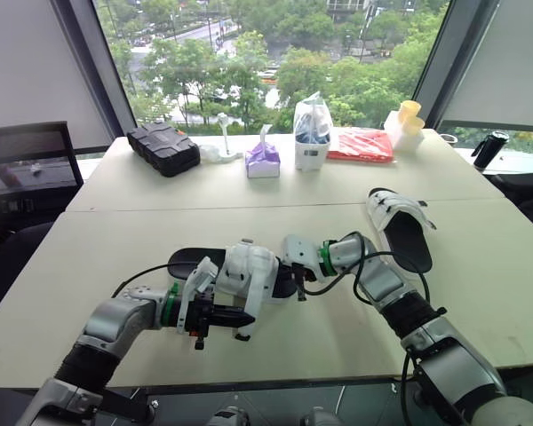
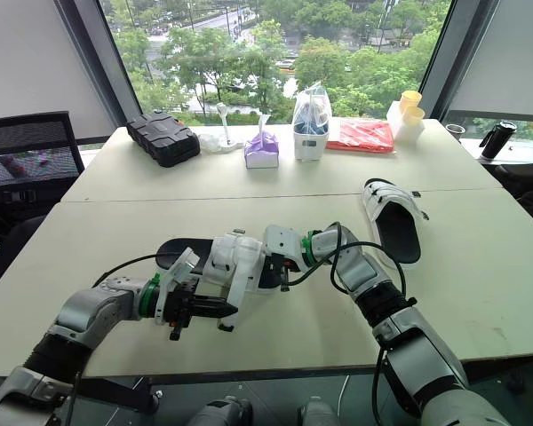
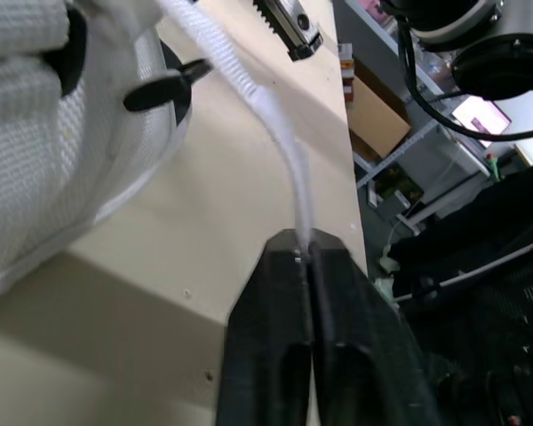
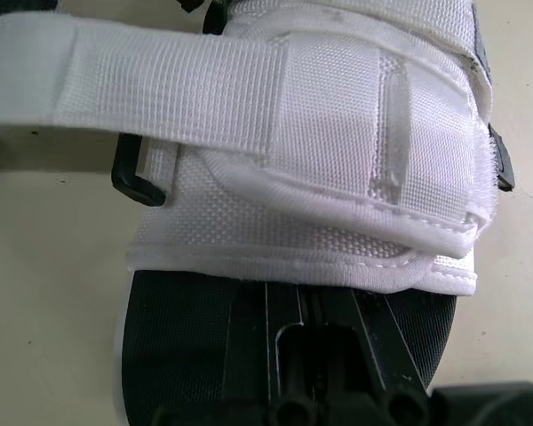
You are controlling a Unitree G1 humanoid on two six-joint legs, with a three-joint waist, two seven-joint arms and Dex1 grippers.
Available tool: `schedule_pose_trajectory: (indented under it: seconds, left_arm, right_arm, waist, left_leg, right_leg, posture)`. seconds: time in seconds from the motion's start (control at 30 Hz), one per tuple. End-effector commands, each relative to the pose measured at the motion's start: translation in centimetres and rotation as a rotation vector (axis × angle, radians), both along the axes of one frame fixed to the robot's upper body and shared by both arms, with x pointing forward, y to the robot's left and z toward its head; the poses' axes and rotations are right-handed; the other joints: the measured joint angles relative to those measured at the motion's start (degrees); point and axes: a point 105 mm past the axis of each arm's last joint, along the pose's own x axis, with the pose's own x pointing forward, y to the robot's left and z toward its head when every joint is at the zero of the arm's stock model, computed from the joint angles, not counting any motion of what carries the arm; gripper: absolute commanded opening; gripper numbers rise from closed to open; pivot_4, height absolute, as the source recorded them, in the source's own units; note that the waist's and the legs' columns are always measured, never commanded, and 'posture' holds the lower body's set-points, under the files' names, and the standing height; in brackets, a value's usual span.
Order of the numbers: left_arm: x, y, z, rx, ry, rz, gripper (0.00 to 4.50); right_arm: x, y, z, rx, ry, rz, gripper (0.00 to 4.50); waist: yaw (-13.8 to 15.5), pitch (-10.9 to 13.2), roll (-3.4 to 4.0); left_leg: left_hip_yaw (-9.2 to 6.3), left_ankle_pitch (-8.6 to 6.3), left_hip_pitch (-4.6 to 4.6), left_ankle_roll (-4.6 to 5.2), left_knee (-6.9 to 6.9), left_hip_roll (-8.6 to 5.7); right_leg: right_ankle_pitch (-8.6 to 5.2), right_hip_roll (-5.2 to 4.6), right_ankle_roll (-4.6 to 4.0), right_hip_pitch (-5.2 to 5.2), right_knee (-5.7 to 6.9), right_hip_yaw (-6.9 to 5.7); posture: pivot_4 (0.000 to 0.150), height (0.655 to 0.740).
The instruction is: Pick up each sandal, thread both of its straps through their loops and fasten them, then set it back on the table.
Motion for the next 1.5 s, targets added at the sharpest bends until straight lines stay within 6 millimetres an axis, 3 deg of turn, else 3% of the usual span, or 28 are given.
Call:
schedule_pose_trajectory:
  seconds: [0.03,0.17,0.3,0.47,0.67,0.83,1.5]
  left_arm:
    - [0.5,-0.2,1.3,-0.034,0.002,0.010,0.04]
    - [0.6,-0.3,3.7,-0.122,0.097,-0.002,0.04]
    - [3.0,-0.1,6.9,-0.242,0.115,0.064,0.04]
    - [5.8,-0.6,9.0,-0.321,0.128,0.109,0.04]
    - [6.6,-1.9,7.8,-0.324,0.237,0.094,0.04]
    - [6.1,-2.3,6.7,-0.263,0.242,0.059,0.04]
    - [5.7,-0.9,2.8,-0.023,0.110,0.021,0.04]
  right_arm:
    - [-0.3,-0.6,-2.0,-0.067,0.053,-0.021,0.00]
    - [-0.3,-0.6,-1.9,-0.066,0.053,-0.021,0.00]
    - [-0.3,-0.6,-2.0,-0.067,0.054,-0.021,0.00]
    - [-0.3,-0.6,-2.0,-0.067,0.055,-0.021,0.00]
    - [-0.3,-0.3,-1.9,-0.061,0.051,-0.020,0.00]
    - [-0.2,-0.4,-1.8,-0.060,0.050,-0.025,0.00]
    - [-0.4,-0.5,-2.0,-0.066,0.052,-0.024,0.00]
  waist:
    - [0.0,0.0,0.00]
    - [0.0,0.0,-0.01]
    - [0.0,0.0,-0.04]
    - [-0.1,0.0,-0.05]
    - [-0.3,0.0,-0.06]
    - [-0.2,0.0,-0.06]
    - [-0.2,0.0,-0.05]
  left_leg:
    - [0.00,0.00,0.00,0.00,0.00,0.00]
    - [0.00,0.02,-0.02,0.03,-0.01,0.00]
    - [-0.04,0.01,0.00,0.02,0.04,0.00]
    - [-0.02,0.04,-0.01,0.03,0.02,-0.01]
    - [0.00,0.04,-0.01,0.02,0.00,-0.01]
    - [-0.01,0.04,-0.01,0.02,0.00,0.00]
    - [-0.01,0.01,-0.01,-0.03,-0.02,0.00]
  right_leg:
    - [0.00,0.00,0.00,0.01,0.00,0.00]
    - [0.04,0.01,0.09,0.02,0.01,-0.01]
    - [0.07,0.04,0.14,-0.03,-0.01,-0.05]
    - [0.10,0.05,0.19,0.09,0.00,-0.04]
    - [0.11,0.09,0.20,0.11,0.01,-0.02]
    - [0.10,0.08,0.19,0.11,0.01,-0.01]
    - [0.10,0.06,0.18,0.10,0.00,0.00]
  posture:
    - [0.150,0.7400]
    - [0.150,0.7400]
    - [0.150,0.7400]
    - [0.150,0.7400]
    - [0.150,0.7400]
    - [0.150,0.7400]
    - [0.150,0.7400]
